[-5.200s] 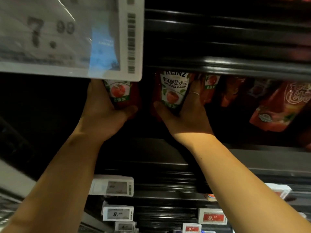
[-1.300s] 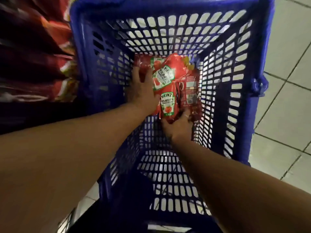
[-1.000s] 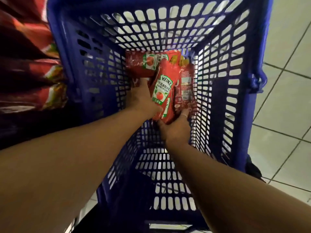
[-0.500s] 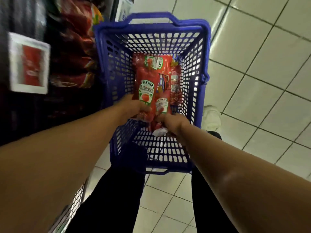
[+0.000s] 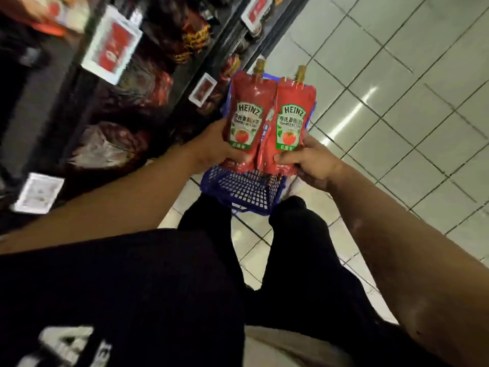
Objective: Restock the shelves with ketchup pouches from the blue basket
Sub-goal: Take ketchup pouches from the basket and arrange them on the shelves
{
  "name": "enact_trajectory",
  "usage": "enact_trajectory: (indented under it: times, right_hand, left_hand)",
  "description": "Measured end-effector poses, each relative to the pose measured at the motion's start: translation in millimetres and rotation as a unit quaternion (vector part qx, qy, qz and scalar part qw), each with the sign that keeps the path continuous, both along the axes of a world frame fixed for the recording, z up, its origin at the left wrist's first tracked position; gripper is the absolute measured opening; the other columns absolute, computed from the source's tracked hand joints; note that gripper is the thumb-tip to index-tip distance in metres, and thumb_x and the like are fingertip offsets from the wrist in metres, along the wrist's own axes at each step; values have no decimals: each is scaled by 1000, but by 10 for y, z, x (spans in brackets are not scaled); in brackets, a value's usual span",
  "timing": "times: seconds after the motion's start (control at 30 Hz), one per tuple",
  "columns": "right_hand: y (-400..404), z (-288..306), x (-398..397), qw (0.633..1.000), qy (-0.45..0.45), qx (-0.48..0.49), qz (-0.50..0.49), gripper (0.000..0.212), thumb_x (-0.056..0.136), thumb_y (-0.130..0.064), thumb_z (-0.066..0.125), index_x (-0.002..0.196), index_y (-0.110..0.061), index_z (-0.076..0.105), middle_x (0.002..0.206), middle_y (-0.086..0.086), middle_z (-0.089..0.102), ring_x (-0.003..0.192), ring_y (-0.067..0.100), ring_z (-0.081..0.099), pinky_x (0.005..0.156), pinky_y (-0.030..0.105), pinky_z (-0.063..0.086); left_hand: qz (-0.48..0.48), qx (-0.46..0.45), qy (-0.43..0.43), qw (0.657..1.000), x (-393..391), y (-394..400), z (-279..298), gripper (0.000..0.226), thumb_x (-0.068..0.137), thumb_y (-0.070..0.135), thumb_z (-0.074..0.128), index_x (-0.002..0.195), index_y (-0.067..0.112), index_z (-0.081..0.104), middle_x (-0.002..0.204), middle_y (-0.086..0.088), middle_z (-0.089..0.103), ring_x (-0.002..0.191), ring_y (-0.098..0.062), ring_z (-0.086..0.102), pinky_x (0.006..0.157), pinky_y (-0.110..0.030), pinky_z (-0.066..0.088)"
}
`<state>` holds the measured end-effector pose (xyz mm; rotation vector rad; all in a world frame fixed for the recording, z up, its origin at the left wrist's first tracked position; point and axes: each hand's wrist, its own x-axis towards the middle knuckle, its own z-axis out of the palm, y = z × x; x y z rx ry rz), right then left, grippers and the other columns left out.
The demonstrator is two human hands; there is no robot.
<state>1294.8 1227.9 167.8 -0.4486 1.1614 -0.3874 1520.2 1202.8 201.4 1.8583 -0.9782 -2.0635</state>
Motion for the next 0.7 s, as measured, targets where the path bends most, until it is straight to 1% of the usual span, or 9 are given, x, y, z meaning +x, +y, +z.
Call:
enact_trajectory:
  times: [0.07, 0.1, 0.17, 0.23, 0.27, 0.4, 0.5, 0.6, 0.7]
  right_hand:
    - [-103, 473, -86, 998, 10, -53, 23, 57, 80, 23, 62, 132, 1, 55, 128, 31, 62, 112, 42, 64, 99, 61, 50]
    - [-164, 686, -123, 997, 18, -73, 27, 50, 84, 16, 64, 130, -2, 58, 127, 29, 64, 112, 42, 64, 99, 61, 50]
    - [-275, 1124, -160, 994, 15, -101, 34, 30, 94, -12, 67, 124, -14, 64, 123, 18, 70, 113, 38, 67, 99, 55, 53]
    - [-365, 1533, -169, 987, 28, -142, 66, 33, 92, -38, 66, 121, -21, 65, 116, 8, 75, 105, 28, 72, 89, 45, 59]
    - [-391, 1718, -172, 982, 36, -167, 85, 35, 89, -42, 66, 118, -24, 65, 112, 4, 76, 99, 23, 74, 81, 37, 61]
    - [-500, 2377, -10, 959, 43, -253, 120, 35, 86, -42, 67, 114, -19, 67, 101, 0, 79, 87, 15, 76, 65, 23, 58]
    - [-566, 2789, 276, 942, 38, -304, 134, 29, 90, -34, 67, 111, -14, 67, 91, -2, 79, 74, 7, 74, 56, 16, 53]
    - [-622, 3084, 590, 925, 30, -348, 151, 21, 91, -32, 68, 105, -16, 68, 89, -5, 78, 74, 4, 73, 57, 15, 52]
    - [-650, 3314, 882, 911, 17, -381, 157, 29, 88, -38, 73, 107, -17, 70, 102, 4, 78, 90, 17, 75, 69, 25, 57]
  left_hand:
    - [31, -24, 19, 999, -69, 154, 437, 70, 68, -22, 76, 132, -1, 55, 126, -27, 65, 113, -38, 65, 97, -59, 52]
    - [52, -35, 26, 998, -100, 220, 623, 67, 70, -20, 77, 131, -1, 55, 123, -25, 68, 112, -37, 67, 94, -57, 55]
    - [113, -67, 29, 991, -135, 343, 962, 52, 77, -13, 76, 123, 6, 61, 109, -9, 76, 99, -23, 73, 81, -41, 60]
    - [166, -97, 26, 981, -160, 452, 1296, 42, 79, -6, 77, 112, 18, 67, 99, 2, 78, 88, -12, 75, 71, -26, 58]
    - [186, -110, 23, 976, -165, 514, 1446, 40, 79, -3, 80, 108, 22, 69, 99, 4, 79, 88, -12, 75, 70, -24, 58]
    - [269, -177, 28, 947, -76, 691, 2030, 40, 78, 1, 82, 108, 24, 69, 101, 0, 78, 90, -17, 75, 75, -31, 59]
    - [320, -226, 35, 919, 62, 729, 2429, 38, 79, -7, 77, 104, 21, 69, 94, 3, 78, 84, -12, 74, 71, -25, 58]
    - [367, -256, 32, 894, 273, 736, 2744, 39, 79, -10, 76, 105, 17, 66, 89, 7, 78, 78, -6, 73, 66, -21, 57]
    - [380, -282, 26, 881, 561, 757, 2977, 40, 78, -5, 79, 108, 18, 67, 96, 3, 79, 87, -13, 74, 77, -33, 61]
